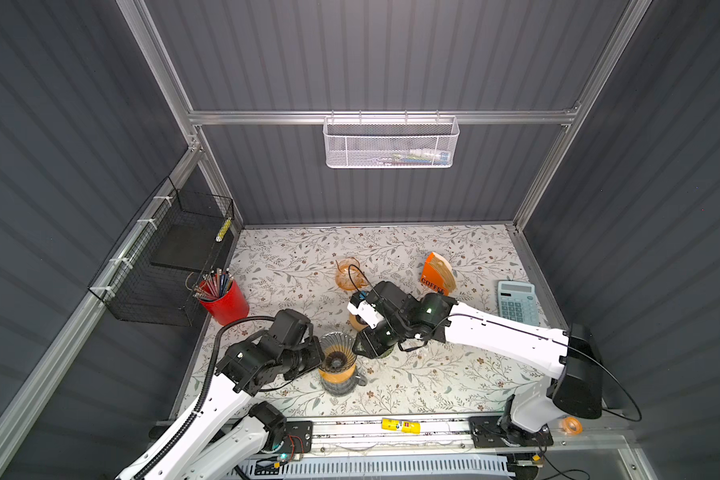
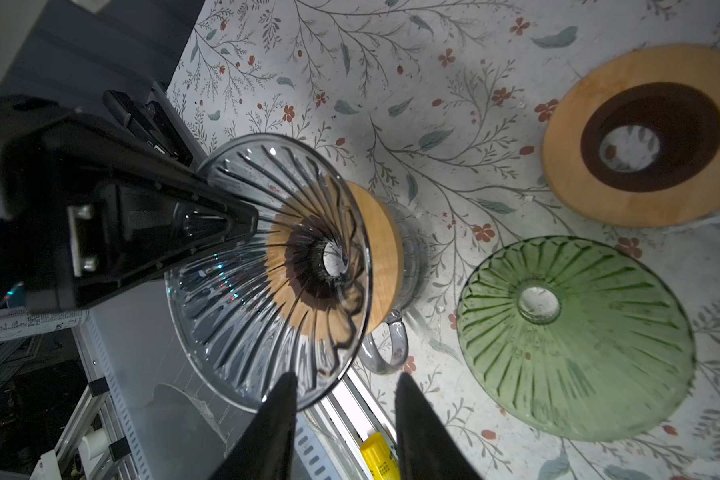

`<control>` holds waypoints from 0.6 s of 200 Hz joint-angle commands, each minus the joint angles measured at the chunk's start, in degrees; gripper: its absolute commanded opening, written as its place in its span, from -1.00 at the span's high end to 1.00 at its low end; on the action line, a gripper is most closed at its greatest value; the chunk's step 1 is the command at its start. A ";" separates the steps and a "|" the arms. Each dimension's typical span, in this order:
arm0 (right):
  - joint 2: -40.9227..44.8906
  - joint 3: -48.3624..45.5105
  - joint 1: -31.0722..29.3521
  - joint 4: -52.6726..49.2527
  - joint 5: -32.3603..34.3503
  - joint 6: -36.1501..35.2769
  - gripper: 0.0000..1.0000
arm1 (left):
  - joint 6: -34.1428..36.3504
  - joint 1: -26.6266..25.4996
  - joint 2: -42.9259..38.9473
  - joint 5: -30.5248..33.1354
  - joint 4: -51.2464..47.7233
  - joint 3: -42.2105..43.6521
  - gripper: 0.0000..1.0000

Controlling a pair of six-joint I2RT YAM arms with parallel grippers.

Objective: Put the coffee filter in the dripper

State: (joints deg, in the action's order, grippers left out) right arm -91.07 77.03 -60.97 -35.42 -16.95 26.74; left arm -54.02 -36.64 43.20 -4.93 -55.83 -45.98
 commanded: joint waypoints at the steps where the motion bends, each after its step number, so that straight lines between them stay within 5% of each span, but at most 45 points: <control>1: -0.34 1.47 -0.36 0.88 -0.19 0.79 0.25 | 1.02 0.43 -0.58 0.25 0.73 1.11 1.00; 120: -2.07 2.02 -0.72 1.43 -0.14 1.76 0.55 | 0.52 0.48 -1.91 -0.13 0.28 3.26 1.00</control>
State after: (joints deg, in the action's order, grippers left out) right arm -91.94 77.62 -61.28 -33.98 -16.97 28.23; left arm -54.06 -36.64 41.54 -5.13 -54.24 -44.16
